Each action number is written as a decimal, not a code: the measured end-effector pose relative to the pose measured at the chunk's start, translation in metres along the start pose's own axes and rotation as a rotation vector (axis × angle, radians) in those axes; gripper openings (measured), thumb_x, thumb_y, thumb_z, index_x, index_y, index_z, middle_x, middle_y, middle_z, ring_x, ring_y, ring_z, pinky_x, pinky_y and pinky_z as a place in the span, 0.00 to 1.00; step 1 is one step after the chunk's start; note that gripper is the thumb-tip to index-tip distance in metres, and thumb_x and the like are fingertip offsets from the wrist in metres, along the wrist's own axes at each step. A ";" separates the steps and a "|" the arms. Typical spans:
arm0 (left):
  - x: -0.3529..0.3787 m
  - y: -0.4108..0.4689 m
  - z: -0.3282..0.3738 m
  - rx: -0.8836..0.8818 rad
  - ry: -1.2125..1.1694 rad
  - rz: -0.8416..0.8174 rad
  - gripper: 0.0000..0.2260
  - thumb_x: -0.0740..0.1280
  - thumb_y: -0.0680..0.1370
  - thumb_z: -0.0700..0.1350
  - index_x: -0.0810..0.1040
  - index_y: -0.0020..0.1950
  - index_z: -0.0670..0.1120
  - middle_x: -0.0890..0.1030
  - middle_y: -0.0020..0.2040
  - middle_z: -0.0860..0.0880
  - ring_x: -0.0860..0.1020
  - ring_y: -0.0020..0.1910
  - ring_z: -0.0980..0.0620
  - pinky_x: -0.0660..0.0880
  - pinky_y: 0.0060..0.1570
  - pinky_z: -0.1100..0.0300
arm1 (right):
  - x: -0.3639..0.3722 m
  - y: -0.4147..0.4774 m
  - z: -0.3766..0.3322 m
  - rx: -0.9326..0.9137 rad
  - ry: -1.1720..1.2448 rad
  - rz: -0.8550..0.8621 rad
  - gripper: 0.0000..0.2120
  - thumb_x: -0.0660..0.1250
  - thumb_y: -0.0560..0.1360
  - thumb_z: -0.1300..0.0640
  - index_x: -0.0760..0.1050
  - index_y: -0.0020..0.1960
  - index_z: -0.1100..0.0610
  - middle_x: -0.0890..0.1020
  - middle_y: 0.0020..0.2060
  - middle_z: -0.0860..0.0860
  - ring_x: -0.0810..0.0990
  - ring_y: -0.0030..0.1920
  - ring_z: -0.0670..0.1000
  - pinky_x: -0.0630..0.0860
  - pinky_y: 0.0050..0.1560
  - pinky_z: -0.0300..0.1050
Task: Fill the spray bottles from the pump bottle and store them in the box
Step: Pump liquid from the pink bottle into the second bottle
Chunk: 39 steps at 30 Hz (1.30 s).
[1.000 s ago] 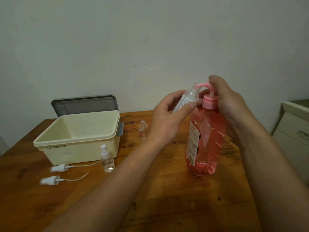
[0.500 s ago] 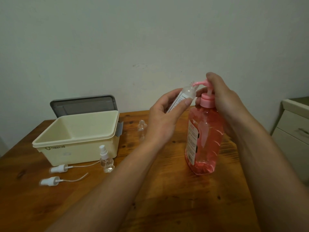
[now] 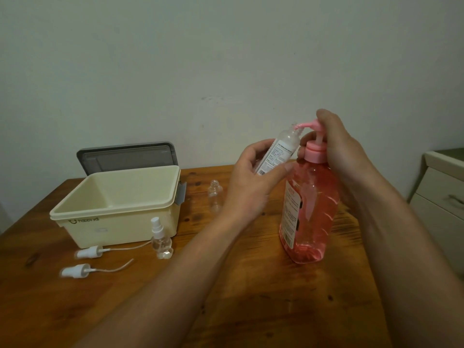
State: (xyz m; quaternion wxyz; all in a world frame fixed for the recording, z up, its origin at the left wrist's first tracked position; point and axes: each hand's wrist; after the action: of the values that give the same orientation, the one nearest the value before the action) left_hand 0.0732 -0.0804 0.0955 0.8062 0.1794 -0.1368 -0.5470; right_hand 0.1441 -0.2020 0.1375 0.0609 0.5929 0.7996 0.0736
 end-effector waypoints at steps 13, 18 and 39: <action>-0.001 -0.001 -0.003 0.023 0.020 0.034 0.18 0.73 0.74 0.40 0.75 0.61 0.52 0.79 0.52 0.59 0.77 0.47 0.71 0.75 0.44 0.73 | 0.000 0.001 0.001 -0.008 -0.008 0.002 0.21 0.58 0.76 0.38 0.77 0.42 0.55 0.81 0.31 0.52 0.77 0.33 0.55 0.73 0.40 0.53; -0.002 -0.003 -0.004 -0.001 0.019 0.031 0.18 0.73 0.74 0.41 0.75 0.62 0.51 0.80 0.53 0.58 0.78 0.48 0.69 0.76 0.44 0.72 | -0.001 0.001 0.001 -0.024 -0.009 0.002 0.18 0.59 0.77 0.43 0.77 0.42 0.56 0.81 0.29 0.51 0.76 0.37 0.56 0.73 0.43 0.54; 0.004 -0.004 -0.005 -0.080 -0.058 0.008 0.19 0.73 0.74 0.41 0.75 0.64 0.48 0.82 0.56 0.52 0.81 0.49 0.64 0.78 0.49 0.68 | -0.001 0.001 0.000 -0.018 0.004 -0.007 0.18 0.59 0.77 0.43 0.76 0.40 0.56 0.80 0.30 0.52 0.76 0.35 0.56 0.72 0.41 0.54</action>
State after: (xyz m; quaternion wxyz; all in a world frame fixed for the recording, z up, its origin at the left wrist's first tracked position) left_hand 0.0731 -0.0846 0.0889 0.8106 0.1305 -0.1387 -0.5538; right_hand 0.1452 -0.2026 0.1372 0.0646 0.5892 0.8012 0.0817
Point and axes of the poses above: each hand's wrist, its own y-axis towards the middle knuckle, its own x-axis out of the palm, z = x × y
